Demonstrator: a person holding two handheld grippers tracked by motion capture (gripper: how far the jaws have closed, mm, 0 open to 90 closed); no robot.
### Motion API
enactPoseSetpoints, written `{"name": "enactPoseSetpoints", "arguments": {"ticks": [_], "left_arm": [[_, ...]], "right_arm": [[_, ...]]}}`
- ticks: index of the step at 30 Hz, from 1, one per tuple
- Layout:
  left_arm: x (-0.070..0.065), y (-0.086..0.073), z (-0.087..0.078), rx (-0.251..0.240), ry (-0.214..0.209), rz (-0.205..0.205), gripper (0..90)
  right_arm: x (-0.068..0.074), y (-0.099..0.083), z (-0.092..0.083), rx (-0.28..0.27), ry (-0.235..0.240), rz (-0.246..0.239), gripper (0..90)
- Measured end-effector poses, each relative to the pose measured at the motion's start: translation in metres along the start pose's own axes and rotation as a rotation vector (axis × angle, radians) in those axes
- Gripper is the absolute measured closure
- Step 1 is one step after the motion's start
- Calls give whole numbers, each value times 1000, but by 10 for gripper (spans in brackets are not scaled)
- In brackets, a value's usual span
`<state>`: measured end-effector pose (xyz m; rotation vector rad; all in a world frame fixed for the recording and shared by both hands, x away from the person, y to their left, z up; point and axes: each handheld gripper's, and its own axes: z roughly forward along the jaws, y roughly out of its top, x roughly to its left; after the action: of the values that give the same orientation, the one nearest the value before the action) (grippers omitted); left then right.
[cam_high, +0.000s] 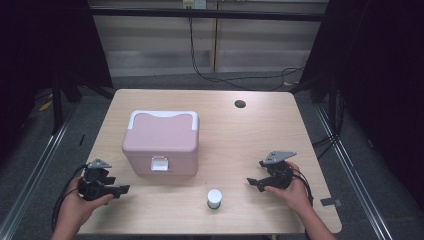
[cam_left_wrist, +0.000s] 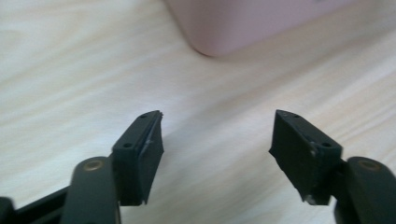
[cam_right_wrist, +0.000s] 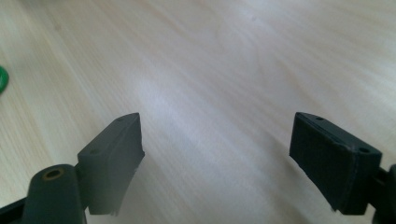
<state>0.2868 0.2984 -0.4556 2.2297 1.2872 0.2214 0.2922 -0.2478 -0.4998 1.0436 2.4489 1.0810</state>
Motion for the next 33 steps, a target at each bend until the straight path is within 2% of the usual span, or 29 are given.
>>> {"name": "enactPoseSetpoints", "arguments": {"ticks": [1,2,3,6,7,9,12,15,17,22,23,28,31,33], "left_arm": [[4,7,-5,3,17,-13,378],[4,7,-5,3,17,-13,383],[8,13,-9,7,26,-19,390],[14,19,-12,25,38,-13,396],[17,24,-11,41,45,-16,396],[21,28,-10,57,39,-16,401],[23,31,-8,64,43,-32,418],[34,39,-6,107,36,-39,436],[38,44,-7,115,44,-46,462],[46,55,-10,113,19,-76,519],[50,60,-12,119,24,-83,560],[56,70,-12,124,32,-89,629],[57,79,-11,114,21,-113,688],[55,85,-10,114,24,-99,707]], "right_arm": [[-2,3,-2,-23,7,18,171],[-2,3,-2,-23,7,18,171],[-4,7,-3,-32,17,26,171],[-4,10,-2,-32,29,13,173],[-2,14,-1,-37,48,2,179],[-1,17,2,-34,51,-17,184],[1,20,4,-32,64,-21,184],[4,27,9,-28,78,-29,191],[5,30,11,-27,83,-37,193],[8,36,15,-34,101,-46,198],[9,38,18,-34,109,-48,198],[11,40,24,-26,111,-56,198],[11,43,27,-37,127,-51,199],[11,45,28,-28,124,-66,200]]}}
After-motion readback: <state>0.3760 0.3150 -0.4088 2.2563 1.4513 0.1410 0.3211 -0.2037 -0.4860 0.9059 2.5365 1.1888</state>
